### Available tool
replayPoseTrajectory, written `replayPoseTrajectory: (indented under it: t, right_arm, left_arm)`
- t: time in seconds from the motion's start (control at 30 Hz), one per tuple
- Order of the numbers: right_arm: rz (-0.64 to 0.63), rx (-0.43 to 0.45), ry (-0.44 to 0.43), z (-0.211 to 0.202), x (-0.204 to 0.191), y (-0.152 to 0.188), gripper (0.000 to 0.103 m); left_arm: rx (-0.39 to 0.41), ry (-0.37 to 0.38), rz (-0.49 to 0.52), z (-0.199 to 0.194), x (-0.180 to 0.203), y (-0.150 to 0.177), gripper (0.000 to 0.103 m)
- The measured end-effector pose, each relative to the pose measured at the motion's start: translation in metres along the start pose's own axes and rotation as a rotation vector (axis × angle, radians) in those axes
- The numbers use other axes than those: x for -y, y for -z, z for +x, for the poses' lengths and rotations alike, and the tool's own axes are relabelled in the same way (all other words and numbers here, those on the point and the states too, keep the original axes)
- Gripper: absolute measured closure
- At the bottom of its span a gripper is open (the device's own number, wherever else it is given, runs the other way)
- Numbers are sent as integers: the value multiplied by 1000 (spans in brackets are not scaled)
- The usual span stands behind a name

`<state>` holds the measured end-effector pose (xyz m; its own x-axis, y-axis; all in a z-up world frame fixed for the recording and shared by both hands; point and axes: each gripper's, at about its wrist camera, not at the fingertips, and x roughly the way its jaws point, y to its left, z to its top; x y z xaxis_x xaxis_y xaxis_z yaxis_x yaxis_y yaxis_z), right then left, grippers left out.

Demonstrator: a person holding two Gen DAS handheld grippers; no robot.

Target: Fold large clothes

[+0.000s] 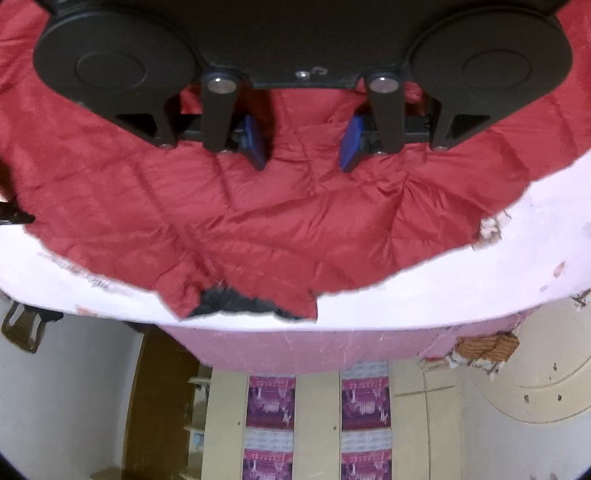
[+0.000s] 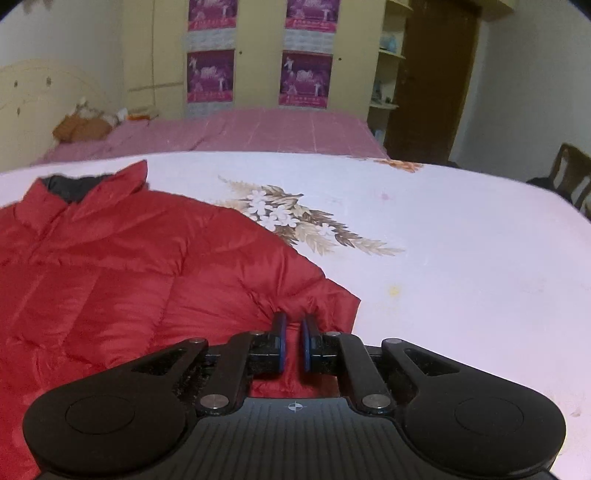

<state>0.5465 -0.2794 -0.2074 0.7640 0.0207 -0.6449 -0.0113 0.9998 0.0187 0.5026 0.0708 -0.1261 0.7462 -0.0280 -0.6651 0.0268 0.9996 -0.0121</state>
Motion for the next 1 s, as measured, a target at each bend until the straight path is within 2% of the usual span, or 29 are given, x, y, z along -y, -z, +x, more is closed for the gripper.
replayPoseTrajectory:
  t: [0.13,0.27,0.4,0.77,1.0]
  right_arm:
    - [59,60,-51,-48,6,9,96]
    - [73,43,-99,-79,-4,30,96]
    - [36,-40,-74,-73,-17,52,96]
    - [-46,-50,-33,-65,-36,51,96]
    - [-69,-60,-9,-60,-35,54,96]
  left_arm:
    - [46,41,-14,-35,9,10,59]
    - [17,44,-14,-39,20,27,58]
    - [-20,8,16,-27,24,37,55]
    - [-49,-10,53,-26,25,35,54]
    - [-56,9,57,-26,20,37,53]
